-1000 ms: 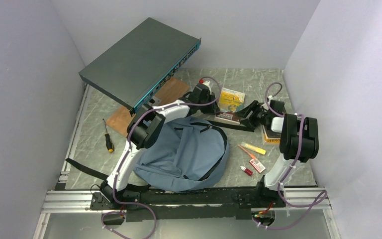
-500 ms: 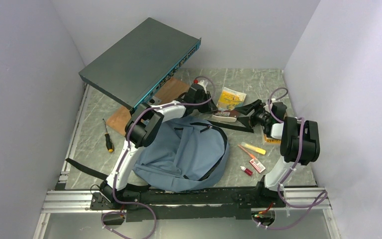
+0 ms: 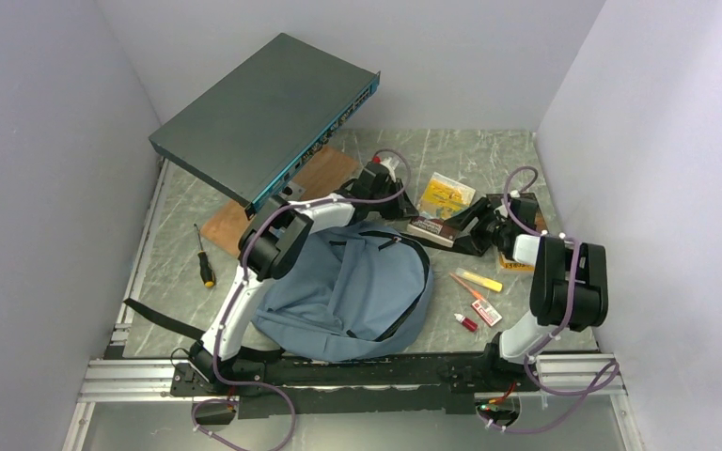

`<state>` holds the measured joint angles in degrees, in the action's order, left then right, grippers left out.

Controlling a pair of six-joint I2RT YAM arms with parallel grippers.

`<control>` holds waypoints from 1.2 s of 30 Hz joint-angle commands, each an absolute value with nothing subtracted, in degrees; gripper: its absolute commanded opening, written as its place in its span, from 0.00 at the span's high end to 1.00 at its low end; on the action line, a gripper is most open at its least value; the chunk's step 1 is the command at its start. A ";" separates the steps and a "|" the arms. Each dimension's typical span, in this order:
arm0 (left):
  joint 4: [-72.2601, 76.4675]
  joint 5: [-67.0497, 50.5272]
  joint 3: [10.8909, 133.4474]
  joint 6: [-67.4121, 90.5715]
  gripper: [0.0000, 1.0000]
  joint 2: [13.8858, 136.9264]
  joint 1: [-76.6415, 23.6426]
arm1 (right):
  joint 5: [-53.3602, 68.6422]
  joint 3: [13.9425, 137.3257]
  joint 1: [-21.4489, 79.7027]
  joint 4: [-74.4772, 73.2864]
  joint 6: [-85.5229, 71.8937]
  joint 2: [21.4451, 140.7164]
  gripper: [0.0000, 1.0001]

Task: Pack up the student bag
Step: Pick up the book from the center of the board.

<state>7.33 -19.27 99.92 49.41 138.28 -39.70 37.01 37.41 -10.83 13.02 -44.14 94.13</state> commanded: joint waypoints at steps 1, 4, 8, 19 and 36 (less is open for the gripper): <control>4.56 -26.92 99.45 51.64 0.78 140.87 -46.53 | 37.26 38.13 -9.67 10.14 -41.07 87.72 0.27; 5.35 -28.52 100.88 53.88 0.78 142.26 -47.88 | 36.96 38.99 -9.84 7.36 -41.18 85.28 0.26; 6.83 -29.62 101.82 56.61 0.78 143.33 -49.23 | 32.42 38.11 -10.01 2.83 -41.37 80.50 0.26; 7.36 -30.30 102.77 59.71 0.78 144.59 -51.25 | 25.17 29.75 -13.26 1.41 -42.43 73.54 0.22; 7.57 -29.81 99.44 60.40 0.79 144.20 -49.58 | 35.09 25.53 -19.09 11.73 -42.29 78.69 0.30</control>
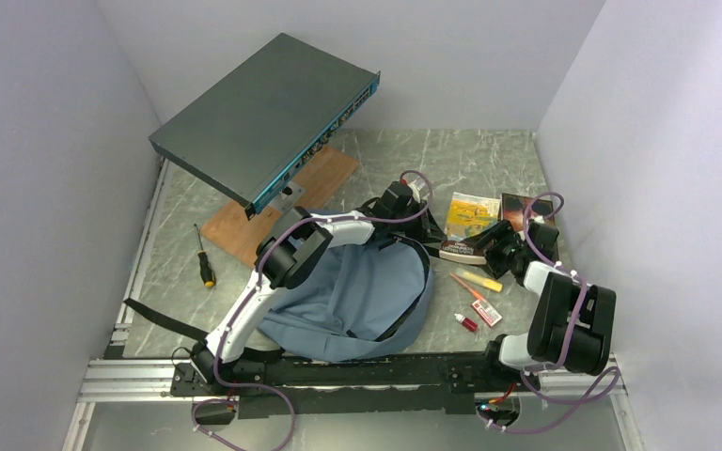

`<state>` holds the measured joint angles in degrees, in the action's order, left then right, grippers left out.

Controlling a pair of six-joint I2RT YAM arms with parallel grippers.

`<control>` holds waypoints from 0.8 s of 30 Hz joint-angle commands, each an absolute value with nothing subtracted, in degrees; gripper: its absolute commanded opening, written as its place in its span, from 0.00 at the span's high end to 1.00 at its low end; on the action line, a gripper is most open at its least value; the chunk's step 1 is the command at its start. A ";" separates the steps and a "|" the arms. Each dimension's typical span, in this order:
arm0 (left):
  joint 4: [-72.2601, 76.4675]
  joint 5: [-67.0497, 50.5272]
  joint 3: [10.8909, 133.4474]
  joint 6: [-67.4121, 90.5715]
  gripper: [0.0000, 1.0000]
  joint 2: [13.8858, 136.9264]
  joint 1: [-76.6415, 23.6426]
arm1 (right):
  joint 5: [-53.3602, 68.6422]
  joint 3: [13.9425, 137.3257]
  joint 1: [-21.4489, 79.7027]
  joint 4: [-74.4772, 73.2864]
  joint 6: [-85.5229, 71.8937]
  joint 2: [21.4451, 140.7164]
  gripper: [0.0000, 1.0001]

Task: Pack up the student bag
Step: Pick up the book from the center of the board.

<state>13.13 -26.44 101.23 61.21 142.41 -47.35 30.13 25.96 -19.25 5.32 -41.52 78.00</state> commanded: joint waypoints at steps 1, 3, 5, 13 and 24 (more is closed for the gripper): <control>7.41 -29.72 99.55 60.23 0.78 144.13 -49.60 | 34.81 25.64 -19.15 12.57 -42.39 78.36 0.33; 7.20 -29.62 99.30 60.12 0.78 143.62 -49.37 | 33.14 26.47 -18.93 12.85 -41.60 77.56 0.37; 7.03 -29.35 98.58 59.84 0.77 142.51 -49.15 | 30.65 27.95 -18.62 12.02 -39.85 77.16 0.41; -1.64 -26.37 99.05 52.12 0.48 136.11 -48.46 | 26.47 32.60 -16.73 7.67 -37.10 74.74 0.84; -10.81 -22.51 93.68 40.44 0.21 115.16 -47.69 | 18.77 48.14 -13.07 -12.21 -29.10 66.08 1.00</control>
<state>-6.15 -23.68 95.24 47.00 127.42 -47.94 20.82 40.64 -13.82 -9.69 -33.23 70.83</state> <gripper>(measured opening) 0.744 0.285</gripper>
